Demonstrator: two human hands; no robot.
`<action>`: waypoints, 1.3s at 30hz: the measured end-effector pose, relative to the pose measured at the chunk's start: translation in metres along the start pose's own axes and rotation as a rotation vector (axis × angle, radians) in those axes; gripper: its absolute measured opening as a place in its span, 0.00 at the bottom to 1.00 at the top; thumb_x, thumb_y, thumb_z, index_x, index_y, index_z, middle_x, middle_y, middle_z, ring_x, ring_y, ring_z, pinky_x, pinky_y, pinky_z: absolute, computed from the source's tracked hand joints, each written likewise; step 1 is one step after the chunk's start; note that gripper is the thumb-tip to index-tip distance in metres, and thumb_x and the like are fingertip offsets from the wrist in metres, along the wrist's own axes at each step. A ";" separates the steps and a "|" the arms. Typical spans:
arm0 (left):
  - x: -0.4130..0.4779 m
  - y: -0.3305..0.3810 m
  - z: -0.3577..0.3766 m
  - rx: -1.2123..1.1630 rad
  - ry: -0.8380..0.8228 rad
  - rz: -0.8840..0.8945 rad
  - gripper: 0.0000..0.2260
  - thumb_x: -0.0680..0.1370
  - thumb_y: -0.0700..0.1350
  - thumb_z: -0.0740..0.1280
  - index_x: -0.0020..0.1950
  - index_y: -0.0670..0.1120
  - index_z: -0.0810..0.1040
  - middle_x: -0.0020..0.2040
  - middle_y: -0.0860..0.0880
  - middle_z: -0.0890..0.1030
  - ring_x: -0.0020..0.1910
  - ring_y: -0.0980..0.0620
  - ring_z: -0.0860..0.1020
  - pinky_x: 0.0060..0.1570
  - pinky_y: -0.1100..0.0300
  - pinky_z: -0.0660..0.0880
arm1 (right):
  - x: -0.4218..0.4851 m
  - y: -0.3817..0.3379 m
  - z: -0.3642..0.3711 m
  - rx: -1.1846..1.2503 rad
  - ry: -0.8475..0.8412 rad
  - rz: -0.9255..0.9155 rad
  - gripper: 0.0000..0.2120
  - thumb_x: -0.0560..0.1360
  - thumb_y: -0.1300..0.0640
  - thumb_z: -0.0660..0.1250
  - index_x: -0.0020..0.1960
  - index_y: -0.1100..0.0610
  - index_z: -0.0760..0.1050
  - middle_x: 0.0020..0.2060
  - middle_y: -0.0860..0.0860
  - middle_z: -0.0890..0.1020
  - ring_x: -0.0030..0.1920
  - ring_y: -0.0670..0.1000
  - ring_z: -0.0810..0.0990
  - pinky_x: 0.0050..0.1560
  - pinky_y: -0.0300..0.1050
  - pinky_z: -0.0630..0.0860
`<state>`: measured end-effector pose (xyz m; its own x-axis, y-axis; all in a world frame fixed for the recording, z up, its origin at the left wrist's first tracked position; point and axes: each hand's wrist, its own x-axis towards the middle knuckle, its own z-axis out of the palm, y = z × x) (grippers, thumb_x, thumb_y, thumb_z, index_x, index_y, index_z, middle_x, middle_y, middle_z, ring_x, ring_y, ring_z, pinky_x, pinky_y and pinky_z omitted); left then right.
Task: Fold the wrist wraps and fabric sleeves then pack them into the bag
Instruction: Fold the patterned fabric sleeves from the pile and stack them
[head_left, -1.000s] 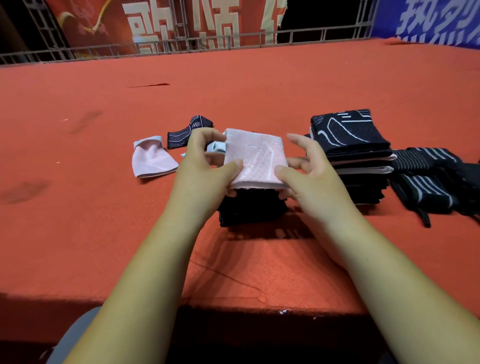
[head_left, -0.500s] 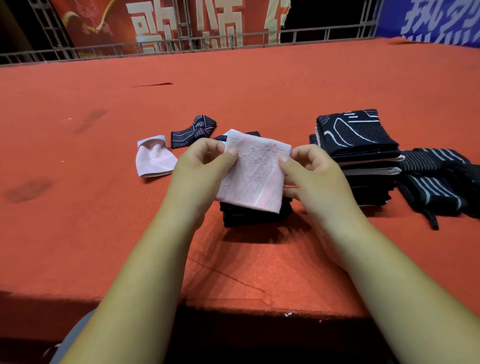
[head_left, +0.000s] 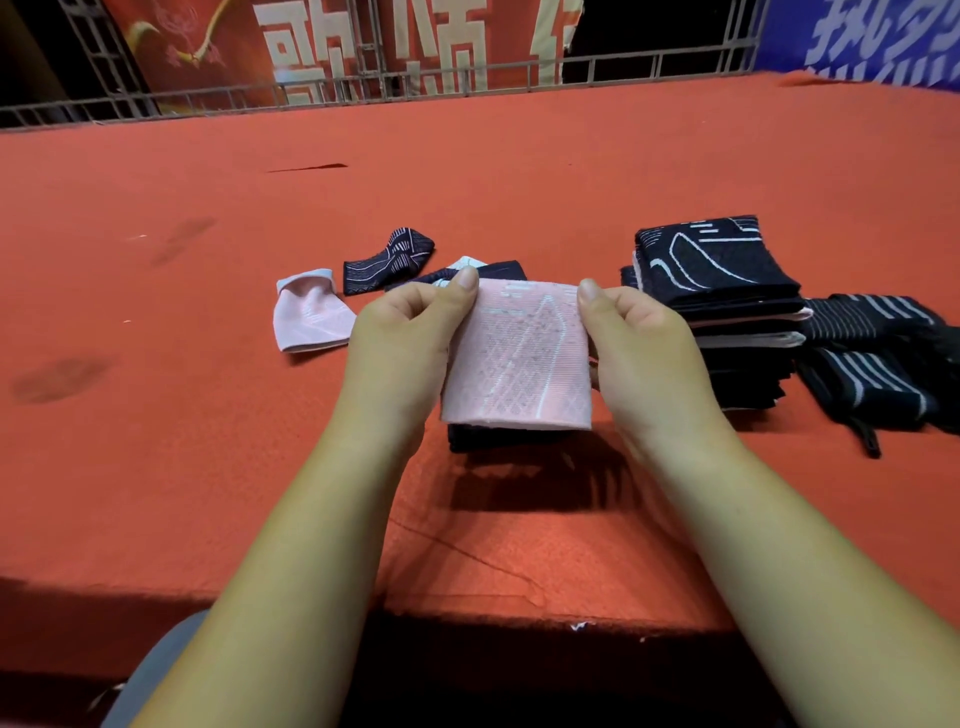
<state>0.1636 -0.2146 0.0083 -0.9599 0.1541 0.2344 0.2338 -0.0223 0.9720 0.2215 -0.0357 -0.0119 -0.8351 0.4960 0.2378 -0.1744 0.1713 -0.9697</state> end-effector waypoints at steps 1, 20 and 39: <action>0.001 -0.002 0.001 0.007 0.010 0.018 0.17 0.80 0.58 0.75 0.38 0.49 0.78 0.35 0.54 0.75 0.38 0.52 0.71 0.44 0.52 0.69 | 0.000 0.000 -0.001 -0.043 0.024 -0.025 0.19 0.84 0.41 0.66 0.45 0.55 0.82 0.35 0.45 0.83 0.37 0.42 0.78 0.44 0.47 0.79; -0.005 0.001 -0.001 -0.054 -0.171 -0.045 0.18 0.82 0.37 0.69 0.68 0.55 0.81 0.54 0.49 0.86 0.51 0.50 0.86 0.46 0.47 0.84 | 0.001 -0.001 -0.001 -0.068 -0.045 -0.096 0.09 0.82 0.51 0.68 0.61 0.45 0.73 0.51 0.49 0.87 0.45 0.49 0.87 0.38 0.54 0.83; 0.011 -0.036 -0.008 0.742 0.009 0.213 0.14 0.80 0.49 0.72 0.66 0.53 0.81 0.60 0.51 0.82 0.57 0.53 0.81 0.56 0.59 0.72 | 0.008 0.013 0.013 -0.641 -0.208 -0.179 0.20 0.81 0.55 0.67 0.72 0.46 0.79 0.63 0.50 0.79 0.64 0.51 0.79 0.63 0.38 0.68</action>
<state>0.1436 -0.2201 -0.0238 -0.8831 0.2125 0.4182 0.4530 0.6178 0.6427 0.2058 -0.0401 -0.0233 -0.9159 0.2507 0.3134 -0.0301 0.7358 -0.6765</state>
